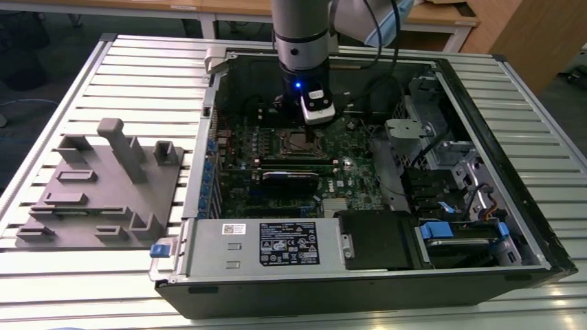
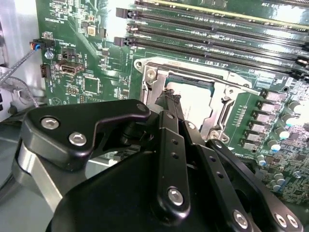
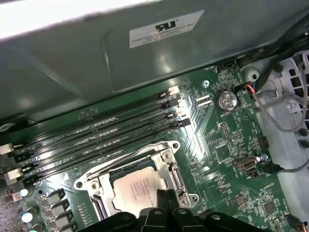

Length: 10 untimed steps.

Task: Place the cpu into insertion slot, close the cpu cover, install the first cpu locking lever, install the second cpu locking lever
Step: 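Install the first cpu locking lever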

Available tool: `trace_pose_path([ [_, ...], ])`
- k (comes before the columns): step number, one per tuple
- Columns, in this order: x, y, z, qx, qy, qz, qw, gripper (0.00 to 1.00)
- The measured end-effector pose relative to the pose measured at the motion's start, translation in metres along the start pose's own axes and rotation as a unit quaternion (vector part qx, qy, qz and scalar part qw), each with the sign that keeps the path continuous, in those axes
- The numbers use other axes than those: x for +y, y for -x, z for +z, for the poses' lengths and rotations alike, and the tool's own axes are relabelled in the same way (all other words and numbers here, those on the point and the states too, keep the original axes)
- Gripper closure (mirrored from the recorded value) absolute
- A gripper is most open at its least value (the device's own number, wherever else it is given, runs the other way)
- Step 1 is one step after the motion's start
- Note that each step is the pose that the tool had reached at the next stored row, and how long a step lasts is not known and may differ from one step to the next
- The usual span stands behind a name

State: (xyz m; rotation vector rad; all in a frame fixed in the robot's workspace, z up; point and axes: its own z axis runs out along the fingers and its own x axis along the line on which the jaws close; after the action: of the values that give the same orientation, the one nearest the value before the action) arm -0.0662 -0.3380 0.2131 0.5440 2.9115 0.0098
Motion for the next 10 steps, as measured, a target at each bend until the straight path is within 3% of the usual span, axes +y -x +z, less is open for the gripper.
trace_pose_path([
  [1, 0.0000, 0.0000, 0.0002, 0.0036, -0.0013, 0.000, 0.99999, 0.89],
  [2, 0.0000, 0.0000, 0.0004, 0.0092, -0.0035, 0.000, 0.99995, 0.89],
  [6, 0.0000, 0.0001, 0.0016, 0.0371, -0.0142, -0.001, 0.99921, 0.89],
  [7, 0.0000, 0.0001, 0.0018, 0.0420, -0.0161, -0.001, 0.99899, 0.89],
  [10, 0.0000, 0.0001, 0.0017, 0.0430, -0.0166, -0.001, 0.99894, 0.89],
])
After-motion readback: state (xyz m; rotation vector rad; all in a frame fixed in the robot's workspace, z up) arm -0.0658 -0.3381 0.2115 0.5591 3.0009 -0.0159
